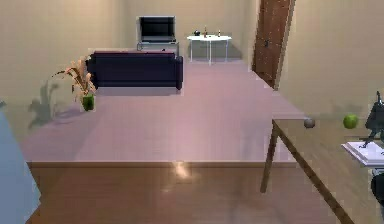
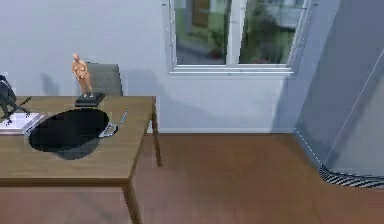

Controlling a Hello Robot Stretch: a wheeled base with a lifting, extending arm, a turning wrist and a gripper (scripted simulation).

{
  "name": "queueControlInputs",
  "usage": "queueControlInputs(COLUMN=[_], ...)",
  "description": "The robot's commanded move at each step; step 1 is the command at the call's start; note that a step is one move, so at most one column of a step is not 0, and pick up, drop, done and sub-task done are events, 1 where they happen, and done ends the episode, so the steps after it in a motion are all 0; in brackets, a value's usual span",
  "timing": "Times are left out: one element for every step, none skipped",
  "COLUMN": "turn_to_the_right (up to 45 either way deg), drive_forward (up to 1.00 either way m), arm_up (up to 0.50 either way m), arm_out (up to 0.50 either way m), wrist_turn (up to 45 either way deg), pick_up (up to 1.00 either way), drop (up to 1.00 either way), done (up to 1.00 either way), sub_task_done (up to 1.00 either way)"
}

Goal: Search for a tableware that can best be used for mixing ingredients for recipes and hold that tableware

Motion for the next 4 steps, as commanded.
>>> queueControlInputs(turn_to_the_right=[0.0,0.0,45.0,6.0], drive_forward=[1.0,0.25,0.0,0.0], arm_up=[0.0,0.0,0.0,0.0], arm_out=[0.0,0.0,0.0,0.0], wrist_turn=[0.0,0.0,0.0,0.0], pick_up=[0.0,0.0,0.0,0.0], drop=[0.0,0.0,0.0,0.0], done=[0.0,0.0,0.0,0.0], sub_task_done=[0.0,0.0,0.0,0.0])
